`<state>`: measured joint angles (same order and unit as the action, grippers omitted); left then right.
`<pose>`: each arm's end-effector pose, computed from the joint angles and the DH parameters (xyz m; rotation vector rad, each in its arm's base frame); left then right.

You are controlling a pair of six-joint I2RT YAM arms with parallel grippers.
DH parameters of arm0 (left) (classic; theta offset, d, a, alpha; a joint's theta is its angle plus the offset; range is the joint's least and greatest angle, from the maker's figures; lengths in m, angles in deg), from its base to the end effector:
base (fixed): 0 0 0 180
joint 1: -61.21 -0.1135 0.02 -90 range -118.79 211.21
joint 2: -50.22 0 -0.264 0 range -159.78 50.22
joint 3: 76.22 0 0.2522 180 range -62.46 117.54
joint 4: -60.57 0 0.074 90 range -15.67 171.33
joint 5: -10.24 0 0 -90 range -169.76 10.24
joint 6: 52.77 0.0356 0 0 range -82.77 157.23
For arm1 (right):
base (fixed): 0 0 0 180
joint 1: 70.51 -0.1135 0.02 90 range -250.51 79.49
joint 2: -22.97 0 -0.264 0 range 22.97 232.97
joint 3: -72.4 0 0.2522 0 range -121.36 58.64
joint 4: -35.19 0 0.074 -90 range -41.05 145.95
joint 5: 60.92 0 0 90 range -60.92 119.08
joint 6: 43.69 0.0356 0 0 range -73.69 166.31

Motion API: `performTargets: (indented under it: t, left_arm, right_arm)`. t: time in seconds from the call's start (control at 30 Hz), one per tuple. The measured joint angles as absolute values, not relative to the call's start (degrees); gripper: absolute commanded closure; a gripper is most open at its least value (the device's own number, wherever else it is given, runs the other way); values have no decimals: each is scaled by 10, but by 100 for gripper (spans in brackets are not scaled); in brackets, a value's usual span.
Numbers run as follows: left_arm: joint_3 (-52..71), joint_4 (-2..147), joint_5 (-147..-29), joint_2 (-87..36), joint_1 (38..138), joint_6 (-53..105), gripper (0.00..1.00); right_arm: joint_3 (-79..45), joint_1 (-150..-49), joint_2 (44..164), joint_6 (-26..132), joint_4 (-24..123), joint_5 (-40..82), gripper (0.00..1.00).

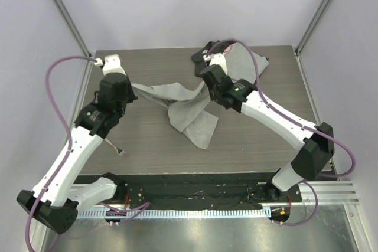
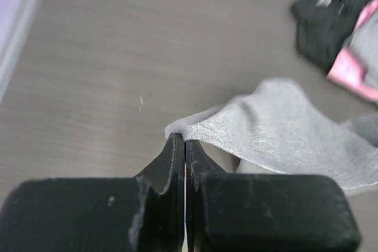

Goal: Fold the napkin, place the utensils inside, and roll it up
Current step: Flatten the napkin out

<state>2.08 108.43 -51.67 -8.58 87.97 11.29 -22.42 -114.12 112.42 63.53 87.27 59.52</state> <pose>0.1984 -0.0813 0.3734 -0.2816 1.9842 -0.0805 0.2589 0.2217 0.3249 -0.2755 2.2334 -0.0755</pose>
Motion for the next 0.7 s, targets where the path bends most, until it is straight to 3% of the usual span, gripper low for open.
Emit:
performTargets:
  t: [0.33, 0.7]
  left_arm:
    - [296, 1129, -486, -93, 853, 213, 100]
    - [486, 1158, -534, -113, 855, 279, 100]
  right_arm:
    - [-377, -1122, 1060, 554, 949, 727, 99]
    - [-512, -1131, 935, 486, 931, 736, 99]
